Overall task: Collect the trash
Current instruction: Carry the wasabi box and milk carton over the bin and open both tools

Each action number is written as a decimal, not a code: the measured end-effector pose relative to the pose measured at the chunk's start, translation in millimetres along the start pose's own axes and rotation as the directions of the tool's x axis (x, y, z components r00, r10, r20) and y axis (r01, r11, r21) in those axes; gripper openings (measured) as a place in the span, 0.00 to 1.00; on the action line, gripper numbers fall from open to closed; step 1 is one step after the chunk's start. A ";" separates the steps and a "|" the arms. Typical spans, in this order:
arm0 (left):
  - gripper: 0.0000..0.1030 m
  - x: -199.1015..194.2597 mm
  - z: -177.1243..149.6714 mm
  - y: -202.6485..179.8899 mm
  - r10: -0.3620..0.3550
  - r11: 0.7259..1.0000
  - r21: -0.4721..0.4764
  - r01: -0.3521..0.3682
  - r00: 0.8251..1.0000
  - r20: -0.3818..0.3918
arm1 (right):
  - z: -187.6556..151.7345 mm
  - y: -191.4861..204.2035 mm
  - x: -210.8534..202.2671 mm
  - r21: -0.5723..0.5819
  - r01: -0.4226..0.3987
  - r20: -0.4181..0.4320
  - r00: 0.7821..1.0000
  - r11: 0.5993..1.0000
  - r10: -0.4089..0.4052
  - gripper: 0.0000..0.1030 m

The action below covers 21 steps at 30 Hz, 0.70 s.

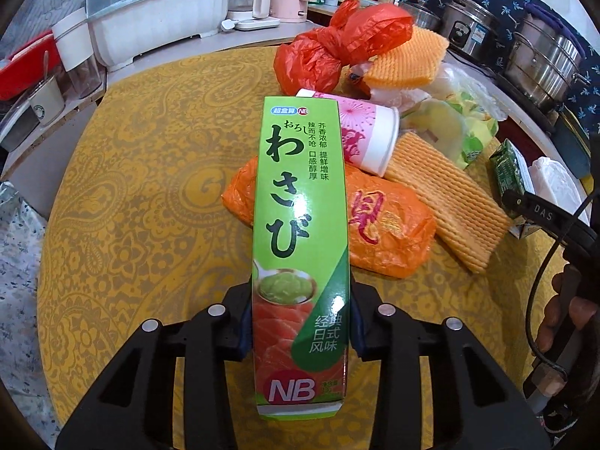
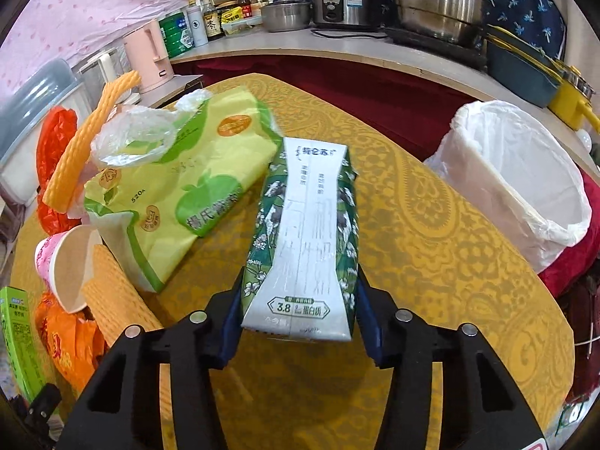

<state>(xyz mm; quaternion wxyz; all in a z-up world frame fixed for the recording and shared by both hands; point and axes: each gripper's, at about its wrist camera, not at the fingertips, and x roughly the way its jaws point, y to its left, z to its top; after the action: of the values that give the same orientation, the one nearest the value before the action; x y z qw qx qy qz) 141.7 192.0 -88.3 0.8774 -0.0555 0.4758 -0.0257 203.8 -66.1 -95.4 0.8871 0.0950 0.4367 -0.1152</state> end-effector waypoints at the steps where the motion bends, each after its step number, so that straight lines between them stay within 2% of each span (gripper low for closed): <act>1: 0.36 -4.2 -1.0 -3.7 -0.005 1.000 0.003 0.005 1.000 0.005 | -0.6 -5.3 -3.4 0.006 -0.003 0.002 1.000 1.000 0.003 0.48; 12: 0.36 -38.8 -1.8 -57.7 -0.082 0.995 0.066 0.078 0.995 0.055 | -3.4 -50.6 -49.8 0.016 -0.024 0.076 0.997 1.000 0.023 0.47; 21: 0.35 -51.7 13.1 -122.6 -0.192 0.971 0.157 0.179 0.979 0.067 | 9.7 -104.0 -87.4 0.099 -0.026 0.154 0.988 0.995 0.010 0.47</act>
<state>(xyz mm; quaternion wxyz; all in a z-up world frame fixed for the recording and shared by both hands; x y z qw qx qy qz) 125.4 76.3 -23.3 0.8917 -0.0344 0.4288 -0.1411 129.5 -157.5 -27.1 0.9131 0.1345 0.3601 -0.1360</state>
